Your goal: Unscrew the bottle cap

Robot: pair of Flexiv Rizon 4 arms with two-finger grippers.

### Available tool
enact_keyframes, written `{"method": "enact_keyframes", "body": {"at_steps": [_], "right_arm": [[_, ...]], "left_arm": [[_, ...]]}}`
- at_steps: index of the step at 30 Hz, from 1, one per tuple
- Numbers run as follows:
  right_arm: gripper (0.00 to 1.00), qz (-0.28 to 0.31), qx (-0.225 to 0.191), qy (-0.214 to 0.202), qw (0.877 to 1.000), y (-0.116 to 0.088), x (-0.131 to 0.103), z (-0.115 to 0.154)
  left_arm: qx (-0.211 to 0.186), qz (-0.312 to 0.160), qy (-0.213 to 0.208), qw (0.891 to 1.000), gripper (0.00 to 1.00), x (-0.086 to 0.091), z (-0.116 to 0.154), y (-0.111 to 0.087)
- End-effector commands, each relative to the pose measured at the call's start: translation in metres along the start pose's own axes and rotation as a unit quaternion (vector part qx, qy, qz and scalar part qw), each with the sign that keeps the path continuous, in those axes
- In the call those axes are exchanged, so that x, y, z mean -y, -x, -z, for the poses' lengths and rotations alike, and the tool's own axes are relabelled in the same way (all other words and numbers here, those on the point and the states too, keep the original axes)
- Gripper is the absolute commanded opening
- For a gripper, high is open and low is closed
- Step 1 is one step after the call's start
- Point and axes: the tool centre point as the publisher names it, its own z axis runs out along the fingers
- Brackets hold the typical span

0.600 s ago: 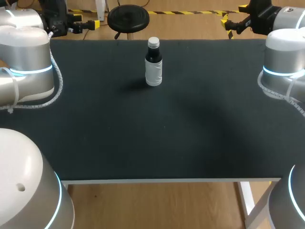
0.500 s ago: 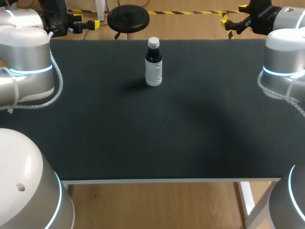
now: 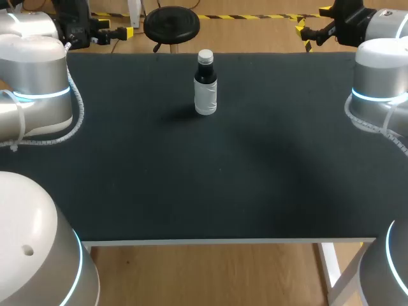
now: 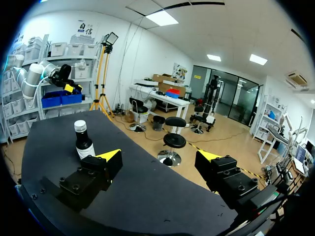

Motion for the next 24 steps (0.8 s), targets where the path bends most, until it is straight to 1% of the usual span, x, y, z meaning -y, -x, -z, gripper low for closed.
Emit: {"method": "enact_keyframes", "body": {"at_steps": [1, 22, 24], "right_arm": [[1.0, 0.0, -0.001, 0.001, 1.0, 0.0004, 0.0007, 0.0], [1.0, 0.0, -0.001, 0.001, 1.0, 0.0004, 0.0007, 0.0], [1.0, 0.0, -0.001, 0.001, 1.0, 0.0004, 0.0007, 0.0]], "left_arm": [[-0.001, 0.0, 0.0, 1.0, 1.0, 0.0001, 0.0, 0.0004], [-0.001, 0.0, 0.0, 1.0, 1.0, 0.0001, 0.0, 0.0004], [-0.005, -0.01, -0.005, 1.0, 1.0, -0.0051, -0.0018, -0.0048]]}}
